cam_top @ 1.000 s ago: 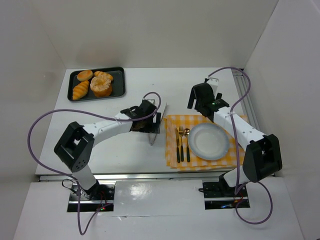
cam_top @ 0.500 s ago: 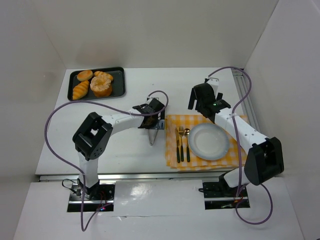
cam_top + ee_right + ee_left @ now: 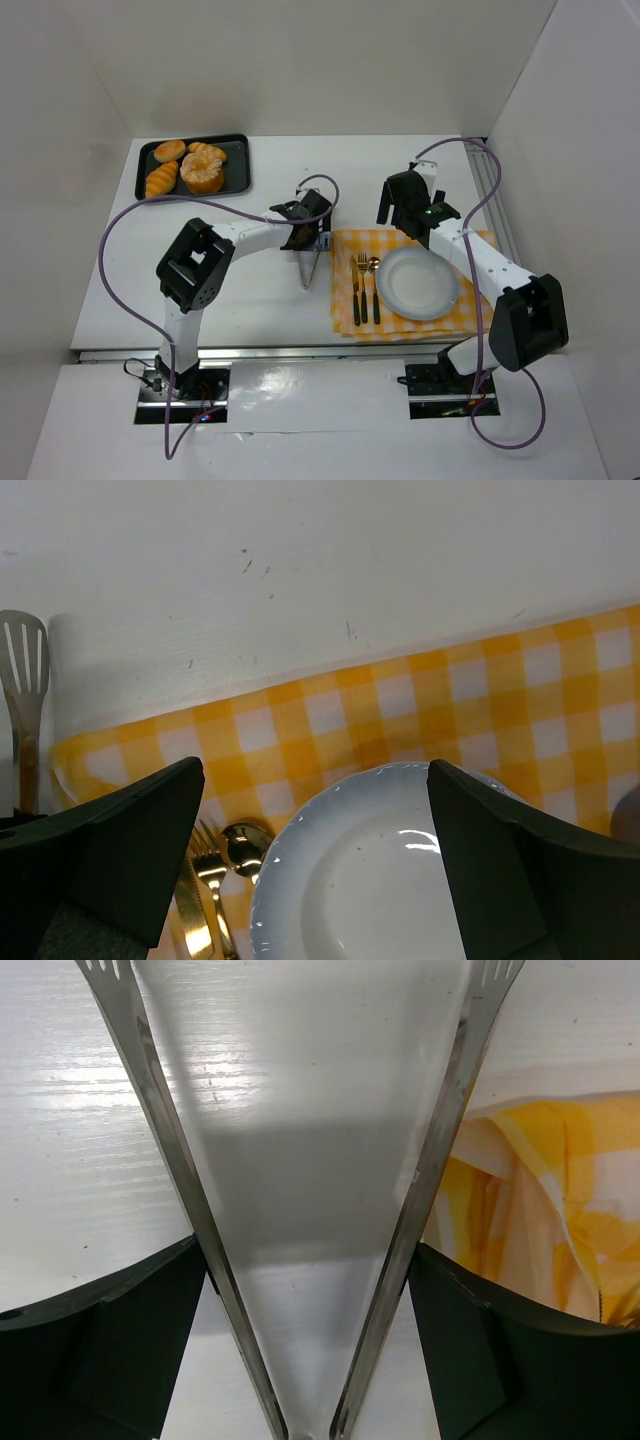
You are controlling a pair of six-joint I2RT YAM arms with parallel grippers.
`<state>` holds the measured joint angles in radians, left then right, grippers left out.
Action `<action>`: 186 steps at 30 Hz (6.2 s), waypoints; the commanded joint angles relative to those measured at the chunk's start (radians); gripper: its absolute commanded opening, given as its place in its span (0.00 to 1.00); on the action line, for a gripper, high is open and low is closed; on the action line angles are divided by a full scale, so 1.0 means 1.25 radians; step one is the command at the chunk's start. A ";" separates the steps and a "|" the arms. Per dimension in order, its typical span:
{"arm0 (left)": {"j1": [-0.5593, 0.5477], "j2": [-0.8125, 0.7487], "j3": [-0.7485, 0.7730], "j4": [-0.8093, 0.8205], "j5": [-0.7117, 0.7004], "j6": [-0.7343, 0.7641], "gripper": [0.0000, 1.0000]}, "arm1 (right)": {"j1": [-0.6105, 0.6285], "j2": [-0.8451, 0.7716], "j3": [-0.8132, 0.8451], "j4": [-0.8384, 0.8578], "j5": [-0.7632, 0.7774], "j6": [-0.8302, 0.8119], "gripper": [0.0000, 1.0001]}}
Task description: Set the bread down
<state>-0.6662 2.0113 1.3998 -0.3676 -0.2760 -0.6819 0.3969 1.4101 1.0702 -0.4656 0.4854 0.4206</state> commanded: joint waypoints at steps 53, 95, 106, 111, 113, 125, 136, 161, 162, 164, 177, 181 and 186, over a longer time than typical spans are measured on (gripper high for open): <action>0.299 -0.181 0.358 -0.414 -0.102 0.231 0.53 | 0.022 -0.003 0.059 0.006 -0.004 -0.009 1.00; 0.364 0.029 0.480 -0.387 -0.227 0.224 0.65 | 0.037 0.089 0.067 0.014 -0.035 -0.001 1.00; 0.387 0.075 0.481 -0.386 -0.168 0.225 0.64 | 0.044 0.121 0.083 0.014 -0.042 -0.009 1.00; 0.387 0.067 0.471 -0.371 -0.161 0.234 0.60 | 0.044 0.128 0.083 0.014 -0.042 -0.009 1.00; 0.387 0.086 0.486 -0.371 -0.161 0.234 0.50 | 0.044 0.137 0.091 0.014 -0.042 -0.009 1.00; 0.387 0.016 0.516 -0.393 -0.207 0.234 0.00 | 0.052 0.144 0.115 0.014 -0.035 -0.016 1.00; 0.365 -0.140 0.482 -0.356 -0.313 0.225 0.00 | 0.068 0.130 0.123 -0.003 -0.019 -0.016 1.00; -0.221 -0.327 0.225 -0.259 0.033 0.191 0.00 | -0.079 -0.134 0.327 -0.165 0.252 0.098 1.00; -0.245 -0.313 0.236 -0.259 0.033 0.181 0.00 | -0.090 -0.143 0.327 -0.165 0.244 0.098 1.00; -0.301 -0.274 0.273 -0.251 0.014 0.181 0.00 | -0.124 -0.154 0.327 -0.165 0.223 0.089 1.00; -0.403 -0.109 0.409 -0.259 0.029 0.204 0.00 | -0.250 -0.229 0.302 -0.156 0.089 0.060 1.00; -0.411 -0.109 0.391 -0.237 0.049 0.204 0.00 | -0.265 -0.236 0.288 -0.156 0.062 0.053 1.00; -0.411 -0.117 0.384 -0.237 0.078 0.204 0.00 | -0.272 -0.243 0.269 -0.142 0.027 0.053 1.00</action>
<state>-1.1805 1.8912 1.8572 -0.7273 -0.2100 -0.4248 0.0719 1.1297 1.4147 -0.6472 0.5568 0.4999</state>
